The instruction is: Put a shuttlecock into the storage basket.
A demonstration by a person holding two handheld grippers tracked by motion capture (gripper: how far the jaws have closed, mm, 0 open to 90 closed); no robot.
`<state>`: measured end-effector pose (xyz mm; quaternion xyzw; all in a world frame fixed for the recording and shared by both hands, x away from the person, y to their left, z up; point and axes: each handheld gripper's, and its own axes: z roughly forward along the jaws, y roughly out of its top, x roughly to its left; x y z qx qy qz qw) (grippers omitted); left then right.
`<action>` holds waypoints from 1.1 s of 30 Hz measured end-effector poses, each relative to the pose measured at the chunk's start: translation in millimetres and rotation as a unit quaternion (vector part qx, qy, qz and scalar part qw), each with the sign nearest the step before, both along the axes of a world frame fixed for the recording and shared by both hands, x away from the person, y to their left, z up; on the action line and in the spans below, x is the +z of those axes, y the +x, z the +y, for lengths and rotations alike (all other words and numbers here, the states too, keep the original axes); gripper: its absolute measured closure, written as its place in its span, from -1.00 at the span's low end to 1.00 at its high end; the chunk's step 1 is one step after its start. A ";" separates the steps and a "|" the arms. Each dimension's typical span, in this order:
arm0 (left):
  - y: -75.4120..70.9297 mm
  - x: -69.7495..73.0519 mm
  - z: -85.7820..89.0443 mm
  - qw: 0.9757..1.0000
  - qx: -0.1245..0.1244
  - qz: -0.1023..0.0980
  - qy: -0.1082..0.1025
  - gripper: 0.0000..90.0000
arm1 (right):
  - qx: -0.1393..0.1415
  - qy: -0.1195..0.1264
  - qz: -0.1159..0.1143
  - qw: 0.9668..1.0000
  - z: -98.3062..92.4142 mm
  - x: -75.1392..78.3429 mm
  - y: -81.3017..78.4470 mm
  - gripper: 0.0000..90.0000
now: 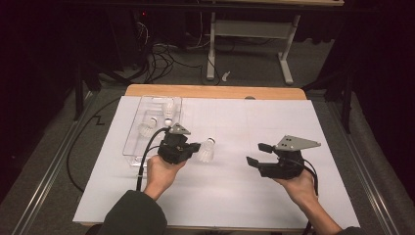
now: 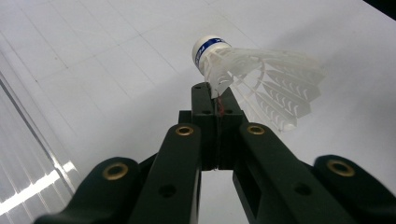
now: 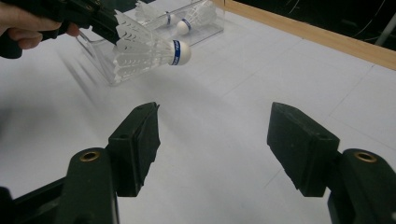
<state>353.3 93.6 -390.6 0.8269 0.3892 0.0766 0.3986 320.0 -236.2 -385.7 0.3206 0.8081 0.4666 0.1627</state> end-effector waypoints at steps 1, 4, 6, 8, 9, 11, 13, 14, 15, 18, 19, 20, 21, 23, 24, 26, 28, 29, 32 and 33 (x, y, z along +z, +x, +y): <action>-0.2 0.2 0.2 1.000 0.000 0.000 0.000 1.00 | 0.001 0.001 -0.002 1.000 -1.4 -0.8 -1.0 -0.24; -0.8 0.9 1.1 1.000 -0.001 -0.001 0.000 1.00 | -0.002 0.000 -0.007 1.000 -6.0 -2.9 -4.3 -0.26; -1.2 1.2 1.7 1.000 0.000 -0.001 -0.001 1.00 | -0.003 0.005 -0.013 1.000 -9.8 -4.2 -6.7 -0.27; -1.5 1.8 2.3 1.000 0.000 -0.001 -0.002 1.00 | -0.006 0.007 -0.020 1.000 -12.9 -5.4 -9.0 -0.27; -1.5 2.2 2.8 1.000 0.000 -0.002 -0.003 1.00 | -0.008 0.009 -0.022 1.000 -14.0 -5.9 -10.0 -0.27; -1.8 2.7 3.5 1.000 0.001 -0.001 -0.005 1.00 | -0.011 0.012 -0.027 0.999 -17.3 -7.7 -12.0 -0.27; -2.1 3.0 3.8 1.000 0.002 0.000 -0.005 1.00 | -0.016 0.015 -0.029 0.999 -20.1 -9.5 -13.4 -0.27; -2.3 3.1 4.0 1.000 0.002 0.000 -0.005 1.00 | -0.018 0.015 -0.028 0.999 -21.4 -10.3 -13.9 -0.27; -2.4 3.6 4.6 1.000 0.001 0.000 -0.005 1.00 | -0.019 0.015 -0.028 0.999 -22.3 -11.0 -14.3 -0.27; -2.6 4.4 5.8 1.000 0.001 0.000 -0.005 1.00 | -0.024 0.015 -0.029 0.999 -25.9 -13.5 -16.0 -0.28; -2.7 4.7 6.3 1.000 0.002 0.001 -0.006 1.00 | -0.026 0.015 -0.029 0.999 -26.9 -14.1 -16.7 -0.28; -2.8 4.9 6.6 1.000 0.002 0.001 -0.006 1.00 | -0.027 0.016 -0.030 0.999 -28.0 -15.0 -17.3 -0.28; -2.8 5.1 7.1 1.000 0.002 0.001 -0.006 1.00 | -0.027 0.016 -0.031 0.999 -28.8 -15.5 -17.7 -0.28; -3.0 5.7 8.2 1.000 0.002 0.001 -0.007 1.00 | -0.029 0.017 -0.033 0.999 -30.5 -16.7 -18.8 -0.28; -3.1 6.0 8.7 1.000 0.001 0.001 -0.007 1.00 | -0.030 0.018 -0.035 0.999 -31.4 -17.4 -19.5 -0.28; -3.5 6.6 9.9 1.000 0.003 0.001 -0.008 1.00 | -0.033 0.020 -0.038 0.999 -33.6 -18.7 -21.0 -0.29; -3.7 7.2 11.4 1.000 0.003 0.001 -0.008 1.00 | -0.037 0.021 -0.041 0.998 -35.9 -20.2 -22.3 -0.29; -3.9 7.6 12.1 1.000 0.004 0.001 -0.009 1.00 | -0.039 0.022 -0.042 0.998 -37.0 -20.9 -23.0 -0.29; -4.2 8.4 13.9 1.000 0.004 0.000 -0.009 1.00 | -0.044 0.022 -0.043 0.998 -40.3 -23.1 -24.6 -0.29; -4.4 8.6 14.3 1.000 0.005 -0.001 -0.009 1.00 | -0.046 0.022 -0.043 0.998 -41.3 -23.9 -25.0 -0.29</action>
